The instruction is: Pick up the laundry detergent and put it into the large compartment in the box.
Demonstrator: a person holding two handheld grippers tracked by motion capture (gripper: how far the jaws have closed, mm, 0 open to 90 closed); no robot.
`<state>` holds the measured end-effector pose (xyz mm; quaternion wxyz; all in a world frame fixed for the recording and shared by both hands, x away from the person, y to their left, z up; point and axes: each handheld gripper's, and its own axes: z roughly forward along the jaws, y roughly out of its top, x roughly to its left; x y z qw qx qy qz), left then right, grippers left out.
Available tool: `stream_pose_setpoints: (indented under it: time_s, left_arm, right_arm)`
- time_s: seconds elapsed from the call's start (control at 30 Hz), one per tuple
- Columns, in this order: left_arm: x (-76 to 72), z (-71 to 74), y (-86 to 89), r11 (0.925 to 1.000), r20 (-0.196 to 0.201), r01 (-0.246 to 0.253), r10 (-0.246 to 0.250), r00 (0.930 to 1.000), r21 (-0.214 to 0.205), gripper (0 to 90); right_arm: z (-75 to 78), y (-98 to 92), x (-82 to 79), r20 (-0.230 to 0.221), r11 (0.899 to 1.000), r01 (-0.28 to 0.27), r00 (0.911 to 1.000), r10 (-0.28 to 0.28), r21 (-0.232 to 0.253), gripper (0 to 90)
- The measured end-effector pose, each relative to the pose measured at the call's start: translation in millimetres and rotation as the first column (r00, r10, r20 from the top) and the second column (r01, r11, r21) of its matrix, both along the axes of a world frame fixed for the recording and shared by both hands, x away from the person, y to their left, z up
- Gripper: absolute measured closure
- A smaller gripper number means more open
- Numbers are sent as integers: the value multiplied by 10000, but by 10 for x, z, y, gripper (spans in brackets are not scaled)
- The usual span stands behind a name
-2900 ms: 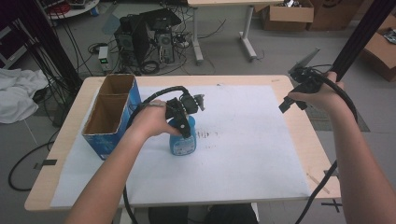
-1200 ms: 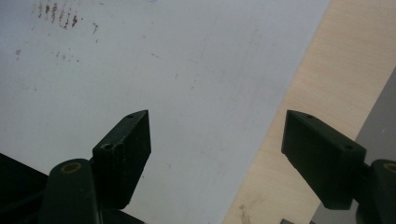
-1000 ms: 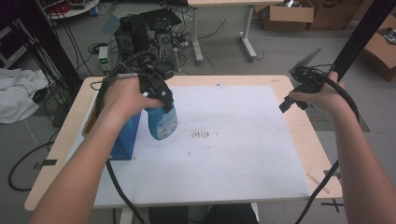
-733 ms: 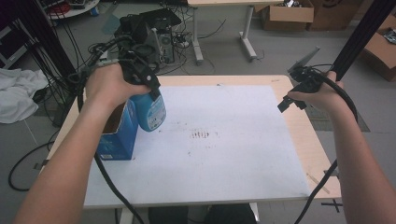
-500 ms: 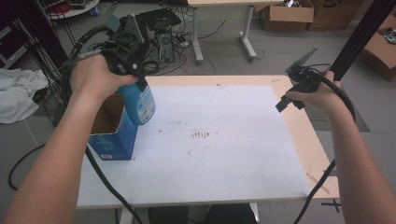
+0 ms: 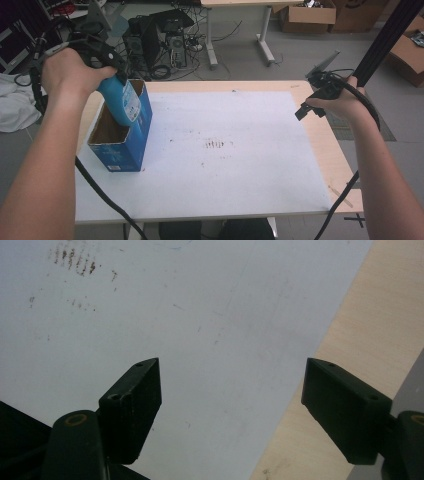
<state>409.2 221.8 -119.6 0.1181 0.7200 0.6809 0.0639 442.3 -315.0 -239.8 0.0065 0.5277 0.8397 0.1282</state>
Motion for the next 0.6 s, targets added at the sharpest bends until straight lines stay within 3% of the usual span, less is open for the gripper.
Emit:
stream_pose_setpoints:
  time_s: [0.23, 0.43, 0.6]
  left_arm:
    - [-9, -18, 149, 9977, -53, -608, 610, 9981, 304, 412]
    - [5, -108, 214, 9972, -170, -706, 711, 9973, 246, 412]
    - [24, -157, 221, 9970, -196, -635, 645, 9977, 453, 412]
  right_arm:
    - [2, -27, 4, 14, 10000, 39, 10000, -39, 60, 241]
    - [11, -60, 2, 113, 10000, -1, 9999, 1, 10, 241]
    - [10, -85, -1, 84, 10000, 92, 9999, -92, 18, 242]
